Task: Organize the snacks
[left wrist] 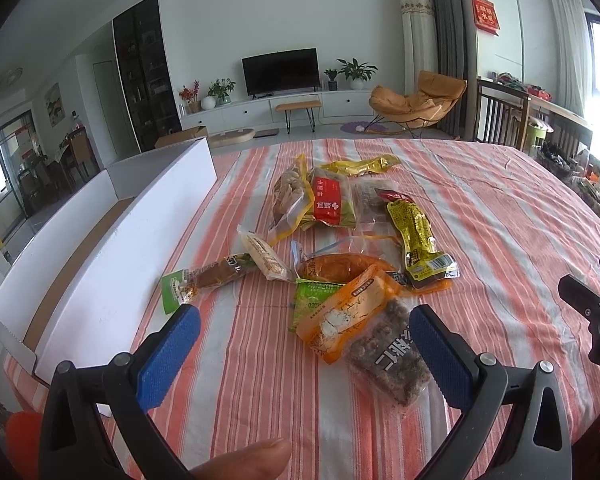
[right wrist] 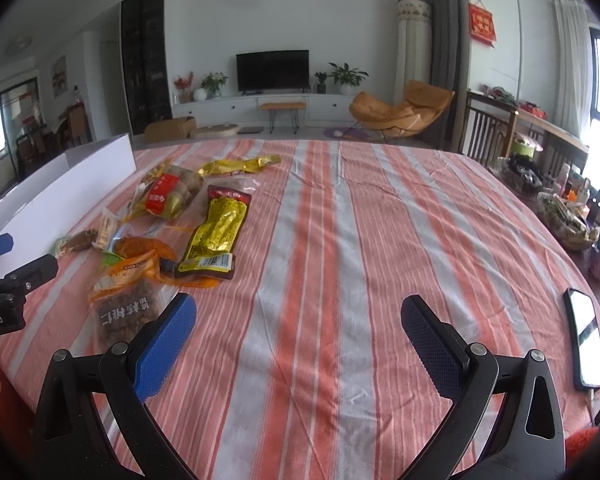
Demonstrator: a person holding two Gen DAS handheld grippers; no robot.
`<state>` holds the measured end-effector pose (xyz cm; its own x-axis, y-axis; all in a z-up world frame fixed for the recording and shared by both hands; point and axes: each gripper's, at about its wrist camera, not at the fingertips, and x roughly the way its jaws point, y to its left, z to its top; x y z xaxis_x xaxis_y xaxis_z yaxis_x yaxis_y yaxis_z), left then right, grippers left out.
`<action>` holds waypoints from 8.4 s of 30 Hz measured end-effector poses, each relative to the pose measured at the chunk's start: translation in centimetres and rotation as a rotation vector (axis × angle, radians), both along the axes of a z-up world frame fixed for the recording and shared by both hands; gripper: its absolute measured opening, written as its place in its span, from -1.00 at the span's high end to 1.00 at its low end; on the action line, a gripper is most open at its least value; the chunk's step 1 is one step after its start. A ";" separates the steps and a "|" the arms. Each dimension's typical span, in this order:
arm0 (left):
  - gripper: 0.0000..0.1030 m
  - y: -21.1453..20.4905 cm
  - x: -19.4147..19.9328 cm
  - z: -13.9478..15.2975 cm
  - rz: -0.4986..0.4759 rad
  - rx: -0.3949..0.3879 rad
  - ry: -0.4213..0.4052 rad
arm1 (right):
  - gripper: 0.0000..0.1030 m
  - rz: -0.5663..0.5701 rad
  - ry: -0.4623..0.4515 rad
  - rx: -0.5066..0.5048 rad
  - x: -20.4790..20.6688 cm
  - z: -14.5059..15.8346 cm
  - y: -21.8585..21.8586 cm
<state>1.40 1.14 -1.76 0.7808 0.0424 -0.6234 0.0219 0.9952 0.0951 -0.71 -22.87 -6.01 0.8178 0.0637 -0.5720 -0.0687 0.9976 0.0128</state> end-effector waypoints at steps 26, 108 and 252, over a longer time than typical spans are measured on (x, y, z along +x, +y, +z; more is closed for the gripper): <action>-1.00 0.5 0.5 -0.5 0.005 -0.009 0.011 | -0.99 0.010 0.005 0.003 0.3 -0.3 0.2; -1.00 7.1 1.5 -7.5 0.089 -0.011 0.274 | -0.52 0.356 0.421 -0.086 4.6 -6.4 7.8; -0.88 1.6 7.6 -9.6 -0.228 -0.075 0.268 | -0.99 -0.003 0.310 -0.030 9.2 -6.6 -0.9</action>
